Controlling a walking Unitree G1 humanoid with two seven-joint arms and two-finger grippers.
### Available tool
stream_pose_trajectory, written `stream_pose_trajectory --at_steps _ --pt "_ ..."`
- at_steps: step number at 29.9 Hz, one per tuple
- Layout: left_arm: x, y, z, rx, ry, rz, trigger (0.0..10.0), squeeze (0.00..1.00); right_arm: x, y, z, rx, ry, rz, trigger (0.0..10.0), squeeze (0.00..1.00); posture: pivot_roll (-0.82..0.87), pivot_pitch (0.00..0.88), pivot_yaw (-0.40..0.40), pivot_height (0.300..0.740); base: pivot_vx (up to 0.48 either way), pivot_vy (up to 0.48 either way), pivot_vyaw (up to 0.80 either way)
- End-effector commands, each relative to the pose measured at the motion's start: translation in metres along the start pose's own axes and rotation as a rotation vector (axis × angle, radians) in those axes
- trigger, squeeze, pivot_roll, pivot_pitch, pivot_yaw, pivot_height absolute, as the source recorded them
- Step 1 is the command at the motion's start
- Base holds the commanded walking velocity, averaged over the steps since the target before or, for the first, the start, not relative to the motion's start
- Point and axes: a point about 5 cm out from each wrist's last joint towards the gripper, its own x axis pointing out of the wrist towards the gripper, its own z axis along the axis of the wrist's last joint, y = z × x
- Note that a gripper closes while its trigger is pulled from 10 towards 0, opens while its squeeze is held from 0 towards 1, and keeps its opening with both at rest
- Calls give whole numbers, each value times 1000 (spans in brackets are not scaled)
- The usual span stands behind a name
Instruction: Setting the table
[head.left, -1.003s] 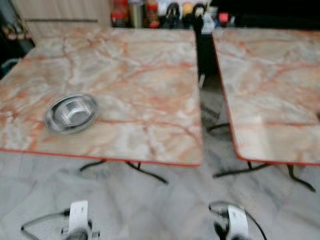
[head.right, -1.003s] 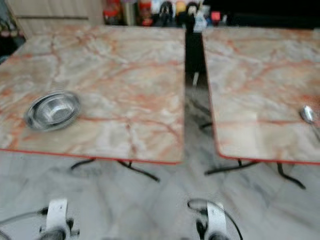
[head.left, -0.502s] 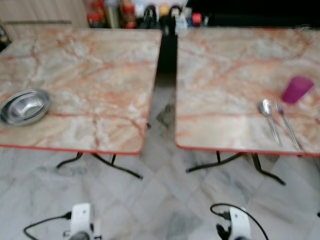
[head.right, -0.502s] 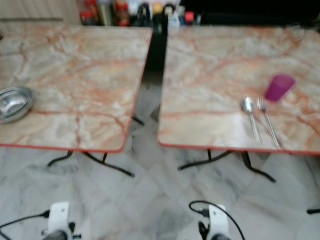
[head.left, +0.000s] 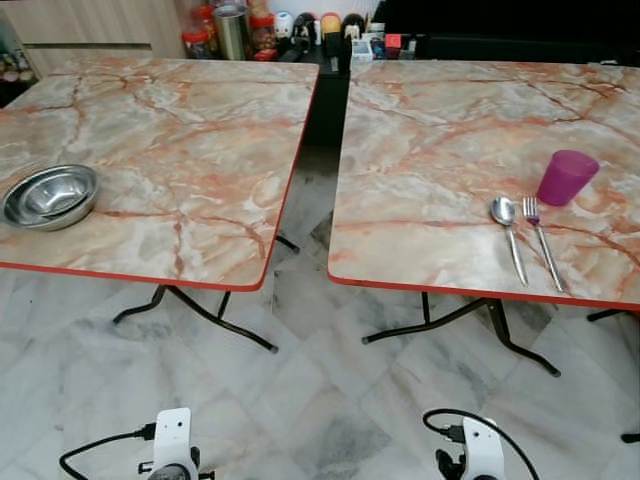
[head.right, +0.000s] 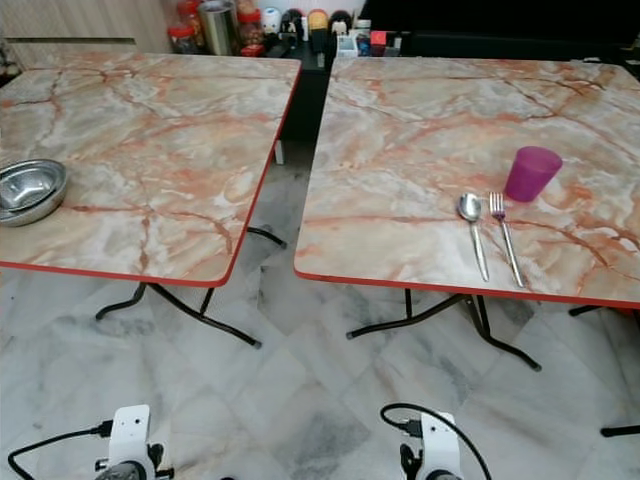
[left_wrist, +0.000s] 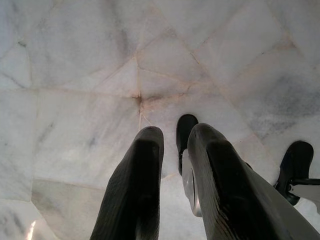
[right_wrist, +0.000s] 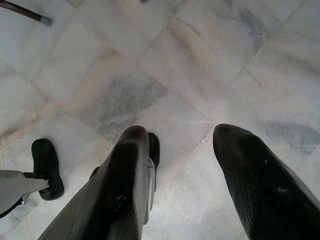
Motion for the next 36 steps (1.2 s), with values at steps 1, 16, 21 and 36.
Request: stream_pose_trajectory --at_steps 1,16,21,36 --pt "0 3 0 22 5 8 10000 0 0 -1 -2 9 5 -3 10000 0 -4 131 3 740 0 0 0" --pt "0 4 -1 35 19 20 10000 0 0 -1 -1 12 1 -12 10000 0 -3 140 5 740 0 -156 0" --pt "0 4 0 37 17 14 10000 0 0 -1 0 38 -23 -29 10000 0 -6 144 5 740 0 0 0" --pt "1 3 2 37 13 11 10000 0 -1 -3 14 -40 -144 -47 10000 0 -22 158 -2 740 0 0 0"
